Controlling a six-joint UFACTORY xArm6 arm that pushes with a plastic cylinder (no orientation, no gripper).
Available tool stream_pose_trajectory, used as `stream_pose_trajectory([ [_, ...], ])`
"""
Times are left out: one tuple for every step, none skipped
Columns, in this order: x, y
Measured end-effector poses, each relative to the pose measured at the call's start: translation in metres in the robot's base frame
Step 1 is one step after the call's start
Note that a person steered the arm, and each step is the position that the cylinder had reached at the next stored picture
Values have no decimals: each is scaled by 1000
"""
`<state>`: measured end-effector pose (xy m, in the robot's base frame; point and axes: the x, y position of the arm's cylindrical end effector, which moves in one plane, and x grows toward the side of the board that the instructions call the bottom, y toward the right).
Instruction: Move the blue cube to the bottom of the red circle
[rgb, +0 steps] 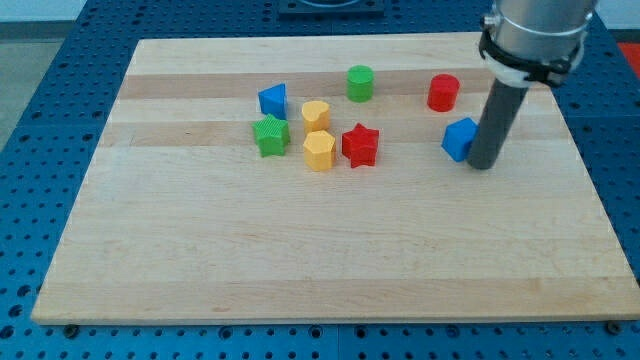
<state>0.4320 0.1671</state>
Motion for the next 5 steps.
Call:
stream_pose_trajectory([
  [-14,-37],
  [-17,-14],
  [-45,16],
  [-54,9],
  [-57,4],
])
